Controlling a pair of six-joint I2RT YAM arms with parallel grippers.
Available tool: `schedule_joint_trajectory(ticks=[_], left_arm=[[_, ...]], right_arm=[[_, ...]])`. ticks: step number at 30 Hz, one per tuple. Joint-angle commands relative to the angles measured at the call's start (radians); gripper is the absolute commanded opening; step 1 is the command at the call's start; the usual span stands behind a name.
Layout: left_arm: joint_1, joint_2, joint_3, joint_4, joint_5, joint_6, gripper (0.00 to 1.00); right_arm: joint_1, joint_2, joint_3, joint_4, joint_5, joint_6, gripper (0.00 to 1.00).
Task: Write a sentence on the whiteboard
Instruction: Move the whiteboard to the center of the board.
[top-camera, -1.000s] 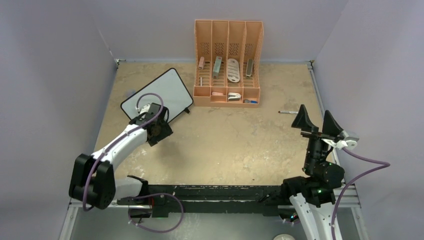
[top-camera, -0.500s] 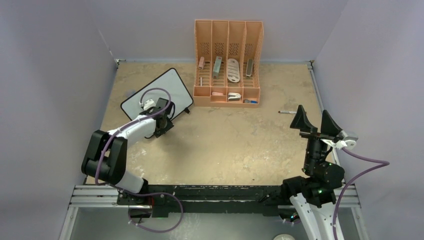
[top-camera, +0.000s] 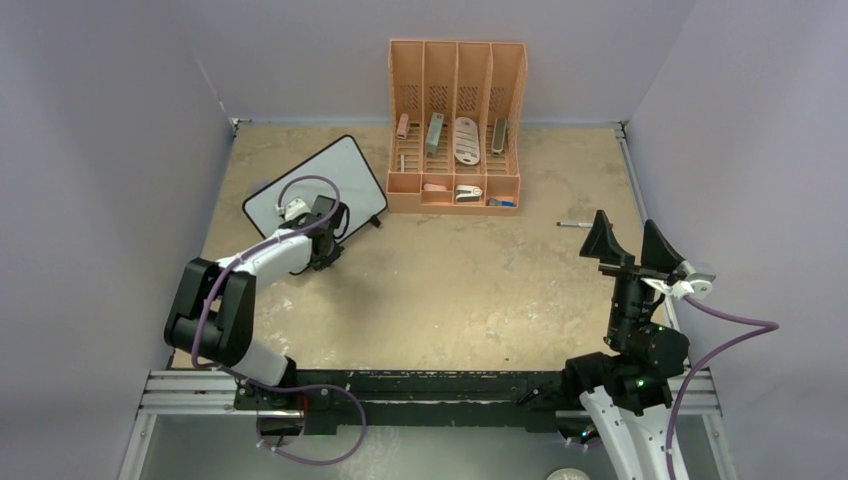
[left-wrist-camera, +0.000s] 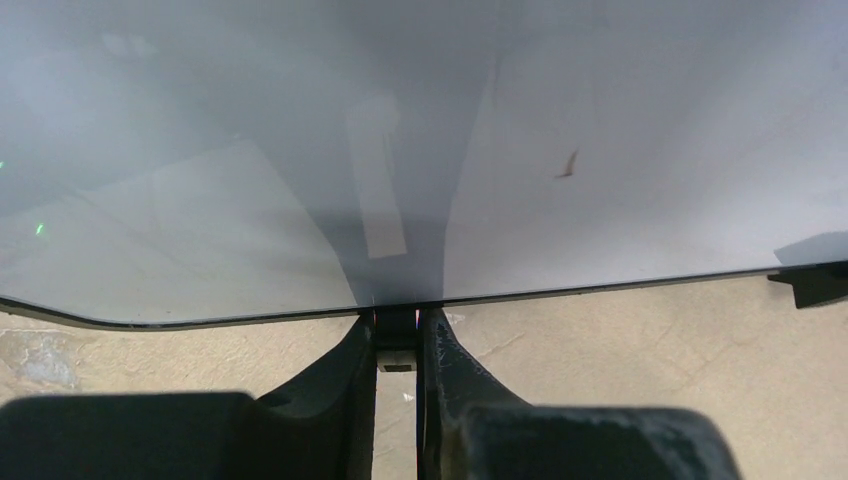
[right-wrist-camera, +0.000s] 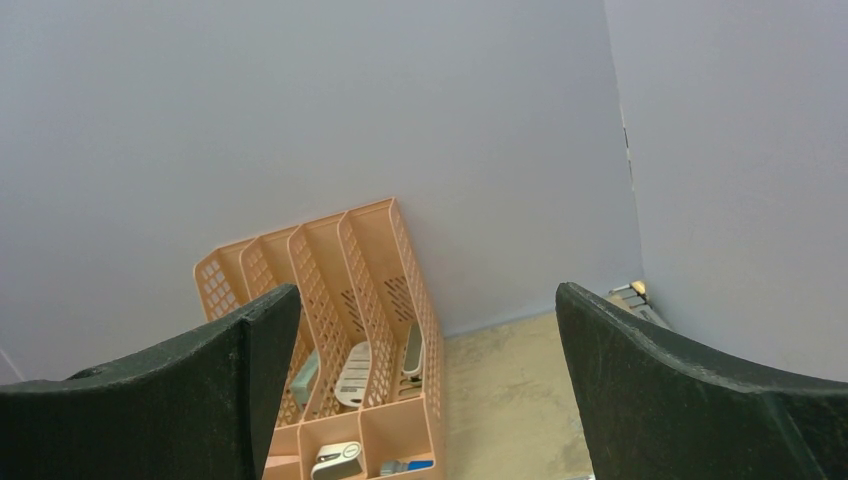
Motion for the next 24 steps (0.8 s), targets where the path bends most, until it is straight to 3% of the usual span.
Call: schedule_joint_trajectory(ticks=[1,14,24], left_arm=[[-0.022,-0.09,-0.047,-0.039,0.053,0.009,0.0],[-0.172,-0.263,-0.21,-0.11,0.166,-0.113,0.0],[-0.475,-0.158,-0.119,-0.131,0.143,-0.342,0.0]], right_arm=[[0.005,-0.003,0.004,0.038,-0.007,-0.003,0.99],[0.006,0.002,0.004,0.041,-0.005,-0.007,0.99],[0.006,0.007,0.002,0.041,-0.004,-0.006,0.99]])
